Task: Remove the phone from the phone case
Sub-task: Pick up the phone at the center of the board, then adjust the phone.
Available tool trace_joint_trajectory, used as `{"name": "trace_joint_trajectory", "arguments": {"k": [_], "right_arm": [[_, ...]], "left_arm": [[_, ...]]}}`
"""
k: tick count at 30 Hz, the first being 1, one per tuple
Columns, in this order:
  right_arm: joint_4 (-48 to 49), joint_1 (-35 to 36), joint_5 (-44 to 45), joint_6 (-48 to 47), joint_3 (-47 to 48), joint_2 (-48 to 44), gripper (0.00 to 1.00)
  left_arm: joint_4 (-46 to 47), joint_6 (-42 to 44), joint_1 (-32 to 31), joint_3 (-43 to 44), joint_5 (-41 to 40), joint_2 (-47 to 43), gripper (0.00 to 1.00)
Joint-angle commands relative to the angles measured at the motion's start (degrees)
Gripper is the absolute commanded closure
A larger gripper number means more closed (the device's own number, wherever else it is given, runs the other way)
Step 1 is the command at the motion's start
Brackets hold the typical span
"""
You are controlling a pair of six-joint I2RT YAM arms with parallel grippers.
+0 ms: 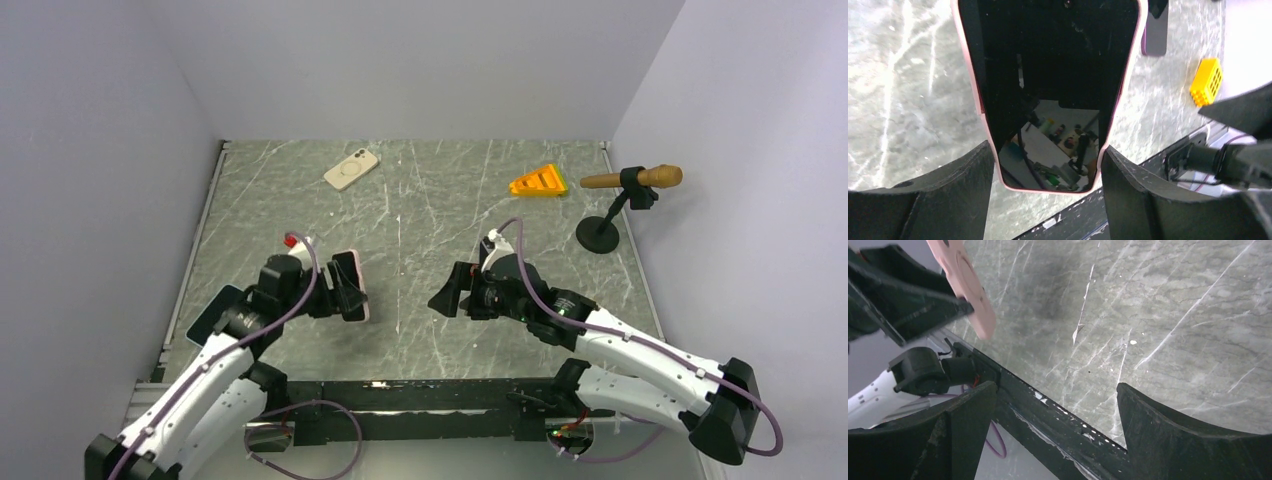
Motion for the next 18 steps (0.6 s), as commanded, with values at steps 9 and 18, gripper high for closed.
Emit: {"name": "trace_joint_trajectory", "arguments": {"k": [9, 18], "right_arm": [[3.85, 0.02, -0.89, 3.71, 12.52, 11.5, 0.14], [6.17, 5.26, -0.21, 6.26, 20.91, 24.78, 0.29]], "left_arm": [[3.48, -0.64, -21.18, 3.42, -15.12, -3.08, 1.0], [0.87, 0.0, -31.19, 8.44, -21.91, 3.63, 1.0]]}}
